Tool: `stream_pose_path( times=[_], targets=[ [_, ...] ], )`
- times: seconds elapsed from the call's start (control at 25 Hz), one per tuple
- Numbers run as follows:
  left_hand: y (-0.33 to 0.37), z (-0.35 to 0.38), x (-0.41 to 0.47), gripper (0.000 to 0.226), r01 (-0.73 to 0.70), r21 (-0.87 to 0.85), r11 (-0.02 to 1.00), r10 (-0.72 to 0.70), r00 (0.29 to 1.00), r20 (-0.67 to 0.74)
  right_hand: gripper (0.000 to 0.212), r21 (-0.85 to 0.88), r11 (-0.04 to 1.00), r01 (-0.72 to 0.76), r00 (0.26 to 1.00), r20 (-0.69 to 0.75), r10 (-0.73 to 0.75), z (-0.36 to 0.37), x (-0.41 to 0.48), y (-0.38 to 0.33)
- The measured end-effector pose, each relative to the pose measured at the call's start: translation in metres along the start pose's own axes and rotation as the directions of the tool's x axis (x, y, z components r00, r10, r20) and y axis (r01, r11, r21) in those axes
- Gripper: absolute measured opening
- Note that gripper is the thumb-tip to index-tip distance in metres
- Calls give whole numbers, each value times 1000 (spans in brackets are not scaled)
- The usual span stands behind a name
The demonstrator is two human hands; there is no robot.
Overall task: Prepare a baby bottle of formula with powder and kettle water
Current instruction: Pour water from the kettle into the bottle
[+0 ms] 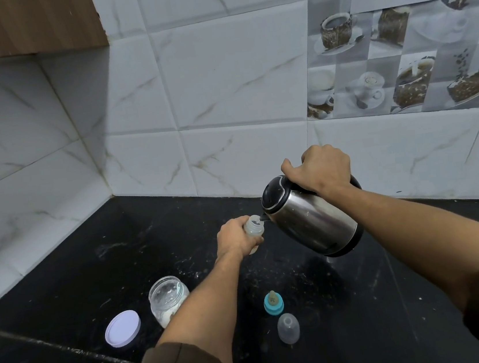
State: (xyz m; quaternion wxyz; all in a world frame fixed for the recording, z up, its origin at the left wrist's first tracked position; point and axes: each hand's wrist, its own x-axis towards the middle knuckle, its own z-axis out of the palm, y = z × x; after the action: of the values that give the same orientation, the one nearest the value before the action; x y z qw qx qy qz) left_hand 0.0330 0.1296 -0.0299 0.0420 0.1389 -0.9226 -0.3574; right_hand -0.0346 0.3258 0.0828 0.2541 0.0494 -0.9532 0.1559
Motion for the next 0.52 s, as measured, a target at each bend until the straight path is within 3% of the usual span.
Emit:
stream_pose_path(
  times=[0.52],
  targets=[
    [0,0,-1,50,-5,16,1000,5,1000,4,60,-11,1000,3,1000,-1,-3,-1,-1,-1]
  ],
)
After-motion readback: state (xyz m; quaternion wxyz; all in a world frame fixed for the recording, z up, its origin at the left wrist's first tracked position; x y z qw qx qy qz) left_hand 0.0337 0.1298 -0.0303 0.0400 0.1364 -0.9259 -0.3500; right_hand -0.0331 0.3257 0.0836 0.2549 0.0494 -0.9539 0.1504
